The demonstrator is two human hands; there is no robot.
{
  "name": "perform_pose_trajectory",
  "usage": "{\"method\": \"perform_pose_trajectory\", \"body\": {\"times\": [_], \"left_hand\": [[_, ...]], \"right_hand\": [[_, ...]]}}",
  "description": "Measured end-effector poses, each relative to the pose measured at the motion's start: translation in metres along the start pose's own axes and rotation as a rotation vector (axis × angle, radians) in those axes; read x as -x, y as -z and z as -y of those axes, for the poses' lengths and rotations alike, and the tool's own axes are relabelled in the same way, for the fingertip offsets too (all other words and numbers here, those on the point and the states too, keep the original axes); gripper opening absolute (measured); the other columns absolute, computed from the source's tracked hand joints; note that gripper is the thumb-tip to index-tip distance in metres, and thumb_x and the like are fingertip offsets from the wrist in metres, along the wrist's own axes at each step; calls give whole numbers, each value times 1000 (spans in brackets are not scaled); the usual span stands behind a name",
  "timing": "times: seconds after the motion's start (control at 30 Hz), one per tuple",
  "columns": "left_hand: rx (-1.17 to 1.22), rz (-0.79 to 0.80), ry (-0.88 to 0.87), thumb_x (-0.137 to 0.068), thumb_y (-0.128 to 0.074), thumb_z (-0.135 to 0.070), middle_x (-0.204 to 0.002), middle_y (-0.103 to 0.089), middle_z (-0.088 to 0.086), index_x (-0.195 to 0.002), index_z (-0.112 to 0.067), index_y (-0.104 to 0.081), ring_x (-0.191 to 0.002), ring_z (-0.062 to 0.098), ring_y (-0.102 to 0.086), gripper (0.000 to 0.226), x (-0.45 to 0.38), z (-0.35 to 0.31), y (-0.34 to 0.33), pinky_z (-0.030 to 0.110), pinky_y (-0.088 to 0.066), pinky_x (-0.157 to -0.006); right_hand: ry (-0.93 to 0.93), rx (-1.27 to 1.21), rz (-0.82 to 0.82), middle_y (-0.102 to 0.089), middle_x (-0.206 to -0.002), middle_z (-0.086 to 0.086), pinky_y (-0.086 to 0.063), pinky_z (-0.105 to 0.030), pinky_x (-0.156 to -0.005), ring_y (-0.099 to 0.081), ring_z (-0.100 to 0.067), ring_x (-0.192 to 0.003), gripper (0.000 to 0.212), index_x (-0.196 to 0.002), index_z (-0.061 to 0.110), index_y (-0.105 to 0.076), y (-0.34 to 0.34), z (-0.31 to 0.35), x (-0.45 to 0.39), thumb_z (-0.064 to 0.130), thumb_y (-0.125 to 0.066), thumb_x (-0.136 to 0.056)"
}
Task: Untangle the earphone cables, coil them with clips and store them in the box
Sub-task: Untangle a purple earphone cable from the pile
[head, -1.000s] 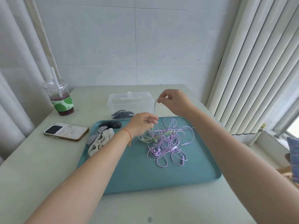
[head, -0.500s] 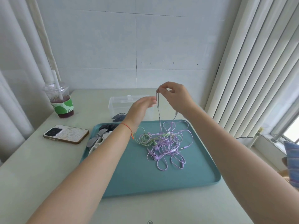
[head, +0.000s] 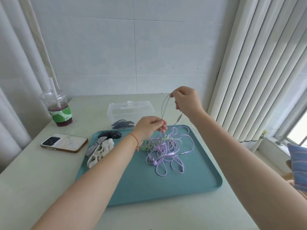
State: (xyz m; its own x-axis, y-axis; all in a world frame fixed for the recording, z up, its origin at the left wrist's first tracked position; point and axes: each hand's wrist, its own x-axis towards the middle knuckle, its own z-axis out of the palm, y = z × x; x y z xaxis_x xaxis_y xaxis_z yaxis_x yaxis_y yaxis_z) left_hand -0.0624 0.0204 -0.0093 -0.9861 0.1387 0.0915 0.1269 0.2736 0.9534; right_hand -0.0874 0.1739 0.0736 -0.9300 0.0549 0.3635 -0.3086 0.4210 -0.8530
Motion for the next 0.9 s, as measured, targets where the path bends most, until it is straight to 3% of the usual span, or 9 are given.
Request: {"method": "perform_pose_trajectory", "body": {"times": [0.17, 0.27, 0.37, 0.53, 0.67, 0.77, 0.9], "left_hand": [[108, -56, -22, -96, -54, -5, -76, -71, 9, -89, -7, -69, -73, 28, -69, 17, -3, -8, -2, 39, -56, -86], [130, -102, -45, -95, -57, -9, -75, -70, 10, -91, -8, -70, -71, 29, -69, 14, -2, -19, -5, 45, -54, -86], [103, -135, -68, -93, -62, -12, -72, -70, 8, -90, -11, -70, -66, 24, -67, 9, -4, -27, -7, 42, -56, -80], [-157, -57, -63, -91, -64, -18, -73, -72, 5, -82, -16, -70, -63, 20, -67, 11, -6, -20, -14, 38, -57, -77], [-290, -29, -75, -91, -64, -21, -71, -73, 3, -75, -23, -69, -56, 15, -66, 17, -5, -16, -19, 28, -56, -70], [-342, -31, -71, -92, -62, -26, -65, -70, 0, -64, -24, -65, -51, 10, -61, 28, -6, -18, -21, 20, -51, -63], [-391, 2, -43, -90, -60, -25, -69, -71, 6, -64, -14, -66, -58, 13, -61, 28, -4, -13, -19, 28, -51, -73]], "right_hand": [[-105, 124, 220, -63, -69, -5, -42, -25, -47, -53, -16, -45, 23, -97, 4, -66, 6, -9, 4, 10, -48, -85], [-96, 166, 350, -62, -69, -6, -38, -21, -39, -47, -12, -36, 26, -108, 11, -59, 10, -14, 8, 7, -54, -84], [-58, 266, 469, -65, -71, -7, -42, -21, -41, -50, -13, -42, 26, -109, 15, -59, 13, -16, 10, 13, -62, -83], [7, 363, 516, -73, -83, -10, -56, -33, -66, -62, -18, -62, 30, -106, 19, -63, 15, -14, 10, 30, -72, -80], [43, 513, 521, -73, -81, -7, -50, -23, -55, -63, -13, -58, 26, -107, 18, -61, 10, -17, 10, 27, -66, -83], [67, 627, 543, -62, -92, 0, -43, -23, -55, -57, -14, -70, 26, -108, 16, -60, 3, -18, 15, 33, -61, -89], [87, 698, 526, -55, -85, 5, -42, -28, -63, -55, -18, -85, 24, -101, 14, -66, 1, -19, 17, 32, -63, -86]]}}
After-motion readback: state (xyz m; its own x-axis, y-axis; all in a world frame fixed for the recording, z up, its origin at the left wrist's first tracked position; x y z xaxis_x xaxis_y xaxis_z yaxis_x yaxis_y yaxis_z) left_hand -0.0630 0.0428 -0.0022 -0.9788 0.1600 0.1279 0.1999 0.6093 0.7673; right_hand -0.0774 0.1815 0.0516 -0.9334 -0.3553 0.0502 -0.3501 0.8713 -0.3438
